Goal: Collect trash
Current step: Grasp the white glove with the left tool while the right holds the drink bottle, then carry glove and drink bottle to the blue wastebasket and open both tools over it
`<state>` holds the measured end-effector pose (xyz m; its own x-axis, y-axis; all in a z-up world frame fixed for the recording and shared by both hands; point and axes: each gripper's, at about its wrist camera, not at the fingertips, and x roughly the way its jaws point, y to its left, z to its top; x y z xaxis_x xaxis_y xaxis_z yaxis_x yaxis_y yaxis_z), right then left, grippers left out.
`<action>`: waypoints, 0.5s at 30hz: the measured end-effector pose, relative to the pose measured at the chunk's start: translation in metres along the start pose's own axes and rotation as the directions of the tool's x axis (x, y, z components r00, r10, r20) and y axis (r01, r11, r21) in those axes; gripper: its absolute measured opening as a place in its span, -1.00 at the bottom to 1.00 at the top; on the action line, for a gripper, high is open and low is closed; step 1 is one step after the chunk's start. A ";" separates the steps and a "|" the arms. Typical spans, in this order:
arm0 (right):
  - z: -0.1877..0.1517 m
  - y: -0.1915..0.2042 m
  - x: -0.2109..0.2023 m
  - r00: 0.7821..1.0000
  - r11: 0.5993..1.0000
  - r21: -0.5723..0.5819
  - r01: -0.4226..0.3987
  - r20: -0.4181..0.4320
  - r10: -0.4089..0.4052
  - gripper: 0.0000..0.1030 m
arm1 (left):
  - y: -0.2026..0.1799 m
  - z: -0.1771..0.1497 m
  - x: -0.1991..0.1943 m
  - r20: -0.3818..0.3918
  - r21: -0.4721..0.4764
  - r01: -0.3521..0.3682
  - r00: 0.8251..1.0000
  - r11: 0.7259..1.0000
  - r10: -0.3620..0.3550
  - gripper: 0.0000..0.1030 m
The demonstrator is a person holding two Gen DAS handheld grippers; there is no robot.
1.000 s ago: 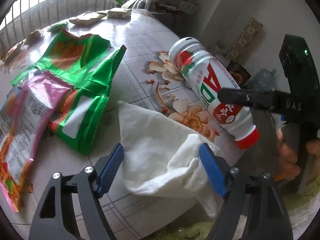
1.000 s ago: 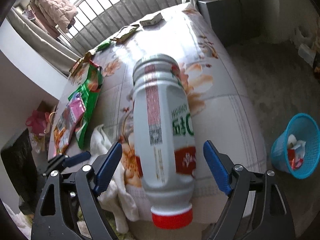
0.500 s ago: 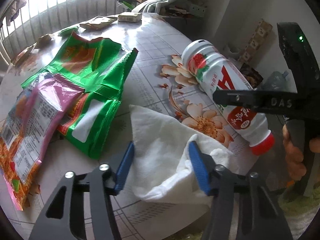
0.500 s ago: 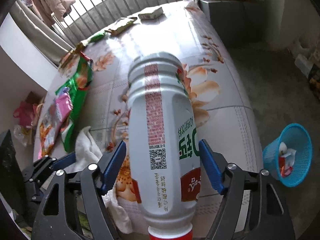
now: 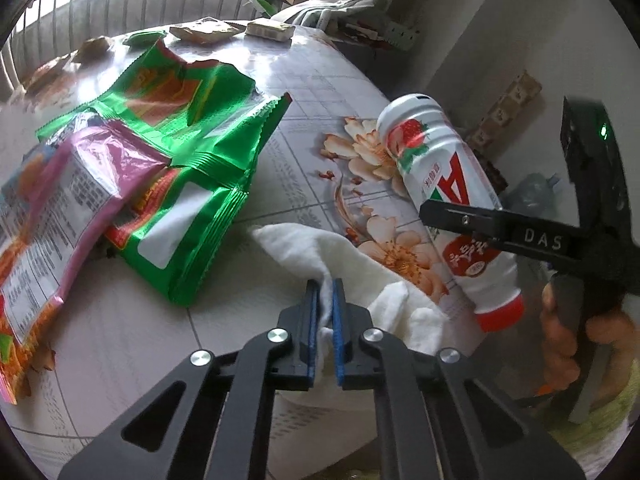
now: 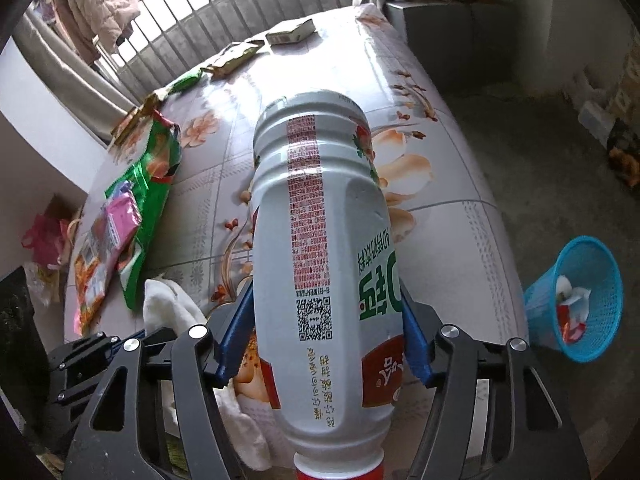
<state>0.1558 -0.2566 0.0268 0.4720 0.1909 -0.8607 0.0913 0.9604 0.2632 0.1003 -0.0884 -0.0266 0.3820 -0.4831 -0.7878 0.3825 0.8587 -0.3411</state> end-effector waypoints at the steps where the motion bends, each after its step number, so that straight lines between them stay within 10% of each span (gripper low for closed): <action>1: -0.001 -0.001 -0.003 1.000 1.000 0.007 -0.006 0.007 0.006 0.18 | 0.000 0.000 -0.003 0.009 -0.004 0.013 1.000 1.000 -0.013 -0.89; 15: -0.010 -0.008 -0.053 0.992 0.996 0.050 -0.068 0.111 0.062 0.13 | -0.034 0.015 -0.047 0.143 0.094 0.128 0.980 0.987 -0.140 -0.89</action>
<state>0.1209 -0.2727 0.0654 0.5708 0.2266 -0.7892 0.1024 0.9340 0.3423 0.0821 -0.0970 0.0298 0.4408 -0.6180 -0.6510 0.5052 0.7703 -0.3892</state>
